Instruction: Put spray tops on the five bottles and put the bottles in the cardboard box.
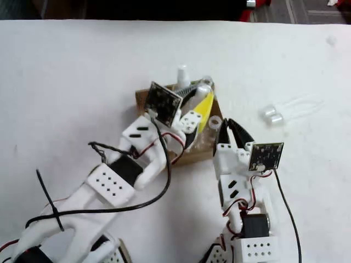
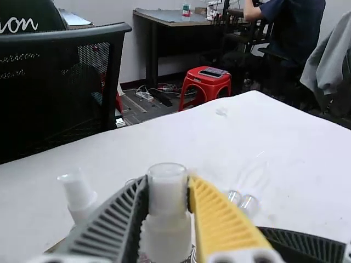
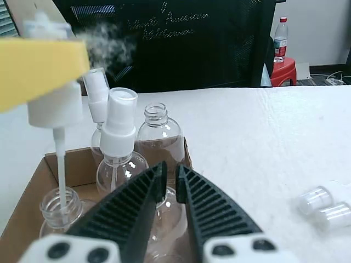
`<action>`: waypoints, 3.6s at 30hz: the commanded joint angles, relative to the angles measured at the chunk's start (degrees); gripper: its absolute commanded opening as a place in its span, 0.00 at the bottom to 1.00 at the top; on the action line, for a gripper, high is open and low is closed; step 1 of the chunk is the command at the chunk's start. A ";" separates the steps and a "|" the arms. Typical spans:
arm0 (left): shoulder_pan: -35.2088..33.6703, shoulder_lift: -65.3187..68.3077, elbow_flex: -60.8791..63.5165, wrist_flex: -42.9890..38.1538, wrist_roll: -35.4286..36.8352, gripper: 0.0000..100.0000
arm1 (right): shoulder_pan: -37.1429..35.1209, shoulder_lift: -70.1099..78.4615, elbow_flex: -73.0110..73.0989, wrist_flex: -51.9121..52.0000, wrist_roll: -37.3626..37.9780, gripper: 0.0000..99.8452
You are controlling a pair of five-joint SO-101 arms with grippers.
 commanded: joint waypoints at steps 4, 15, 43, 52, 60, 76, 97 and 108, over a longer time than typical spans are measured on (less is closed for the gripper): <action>0.13 -0.48 2.55 -2.29 -1.05 0.02 | 0.75 -0.40 0.44 0.22 0.70 0.02; 0.13 -0.48 6.24 -2.29 -1.23 0.02 | 0.75 -0.40 0.44 0.22 0.70 0.02; -3.03 -0.57 6.07 3.08 -1.14 0.13 | 0.75 -0.40 0.44 0.22 0.70 0.02; -3.03 -16.31 6.24 14.68 -1.23 0.14 | 0.84 -0.40 0.44 0.22 0.70 0.02; -6.37 -29.14 6.24 24.26 -1.14 0.19 | 0.75 -0.40 0.44 0.22 0.70 0.02; -16.92 -30.02 4.13 24.53 -0.97 0.02 | 0.40 -0.40 0.44 0.31 0.70 0.02; -26.33 -30.02 18.99 -2.46 -1.32 0.03 | 16.40 -0.48 0.44 -8.40 0.18 0.02; -26.15 -29.93 20.04 -3.08 -1.32 0.03 | 14.02 -0.40 -4.22 -8.04 8.70 0.06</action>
